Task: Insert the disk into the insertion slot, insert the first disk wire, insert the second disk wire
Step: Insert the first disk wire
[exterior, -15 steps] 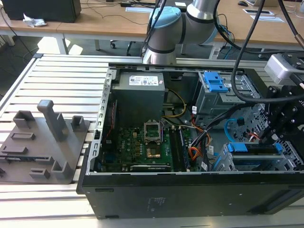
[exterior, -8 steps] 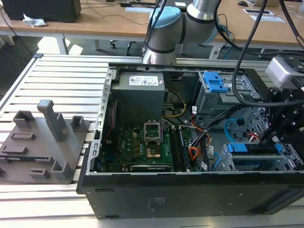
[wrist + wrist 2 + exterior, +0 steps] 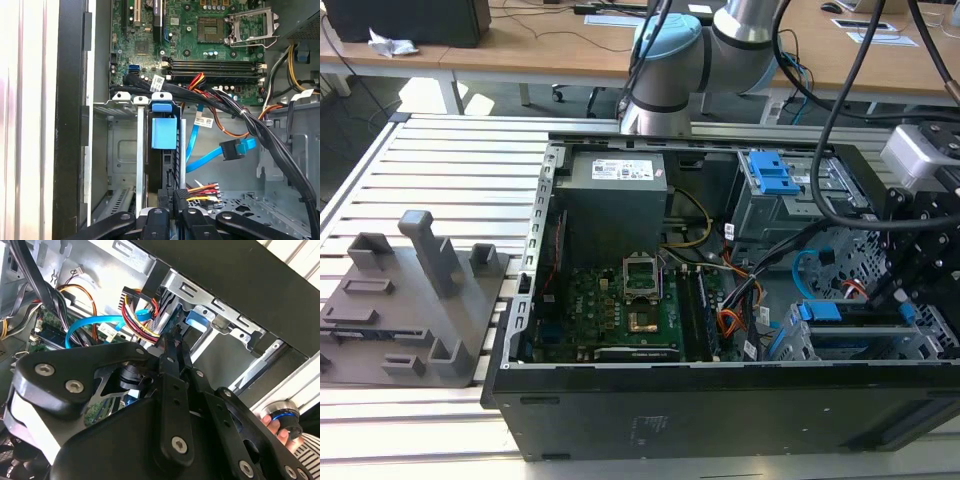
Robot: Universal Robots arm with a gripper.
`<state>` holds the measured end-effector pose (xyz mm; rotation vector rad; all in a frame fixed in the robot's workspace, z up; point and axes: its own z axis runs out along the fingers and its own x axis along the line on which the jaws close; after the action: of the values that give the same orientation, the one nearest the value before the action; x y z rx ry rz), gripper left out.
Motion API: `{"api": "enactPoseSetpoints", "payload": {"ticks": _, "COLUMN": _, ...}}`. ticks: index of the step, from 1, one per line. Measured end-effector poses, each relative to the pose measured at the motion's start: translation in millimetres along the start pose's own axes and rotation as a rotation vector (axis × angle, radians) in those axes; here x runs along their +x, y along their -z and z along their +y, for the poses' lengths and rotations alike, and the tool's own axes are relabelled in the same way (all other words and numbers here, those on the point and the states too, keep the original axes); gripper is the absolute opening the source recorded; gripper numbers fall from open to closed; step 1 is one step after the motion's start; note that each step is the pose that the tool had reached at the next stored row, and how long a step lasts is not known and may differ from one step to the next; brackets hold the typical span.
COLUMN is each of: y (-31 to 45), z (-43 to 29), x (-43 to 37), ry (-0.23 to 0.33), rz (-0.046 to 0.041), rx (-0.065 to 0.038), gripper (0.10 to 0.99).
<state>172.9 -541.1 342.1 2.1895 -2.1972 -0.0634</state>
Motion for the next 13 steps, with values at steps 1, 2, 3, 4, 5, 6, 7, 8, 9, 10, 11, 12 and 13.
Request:
{"api": "enactPoseSetpoints", "payload": {"ticks": 1, "y": -0.8, "z": -0.3, "x": 0.0, "ry": 0.0, "rz": 0.0001, "rx": 0.0, "gripper": 0.165}}
{"api": "enactPoseSetpoints", "payload": {"ticks": 2, "y": -1.8, "z": -0.6, "x": 0.0, "ry": 0.0, "rz": 0.0003, "rx": 0.0, "gripper": 0.165}}
{"api": "enactPoseSetpoints", "payload": {"ticks": 3, "y": -2.5, "z": -0.8, "x": 0.0, "ry": 0.0, "rz": 0.0005, "rx": 0.0, "gripper": 0.165}}
{"api": "enactPoseSetpoints", "payload": {"ticks": 4, "y": -3.6, "z": -1.1, "x": 0.0, "ry": 0.0, "rz": 0.0004, "rx": 0.0, "gripper": 0.165}}
{"api": "enactPoseSetpoints", "payload": {"ticks": 5, "y": -4.5, "z": -1.2, "x": 0.0, "ry": 0.0, "rz": 0.0001, "rx": 0.0, "gripper": 0.165}}
{"api": "enactPoseSetpoints", "payload": {"ticks": 6, "y": -4.9, "z": -1.3, "x": 0.0, "ry": 0.0, "rz": 0.0005, "rx": 0.0, "gripper": 0.165}}
{"api": "enactPoseSetpoints", "payload": {"ticks": 7, "y": -5.1, "z": -1.3, "x": 0.0, "ry": 0.0, "rz": 0.0005, "rx": 0.0, "gripper": 0.165}}
{"api": "enactPoseSetpoints", "payload": {"ticks": 8, "y": -5.3, "z": -1.3, "x": 0.0, "ry": 0.0, "rz": 0.0001, "rx": 0.0, "gripper": 0.165}}
{"api": "enactPoseSetpoints", "payload": {"ticks": 9, "y": -5.4, "z": -1.3, "x": 0.0, "ry": 0.0, "rz": 0.0001, "rx": 0.0, "gripper": 0.165}}
{"api": "enactPoseSetpoints", "payload": {"ticks": 10, "y": -5.7, "z": -1.3, "x": 0.0, "ry": 0.0, "rz": -0.0006, "rx": -0.001, "gripper": 0.165}}
{"api": "enactPoseSetpoints", "payload": {"ticks": 11, "y": -6.5, "z": -1.3, "x": 0.0, "ry": 0.0, "rz": -0.0017, "rx": -0.001, "gripper": 0.176}}
{"api": "enactPoseSetpoints", "payload": {"ticks": 12, "y": -6.4, "z": -1.3, "x": 0.0, "ry": 0.0, "rz": -0.0014, "rx": 0.0, "gripper": 0.176}}
{"api": "enactPoseSetpoints", "payload": {"ticks": 13, "y": -5.8, "z": -1.3, "x": 0.0, "ry": 0.0, "rz": -0.0002, "rx": 0.0, "gripper": 0.239}}
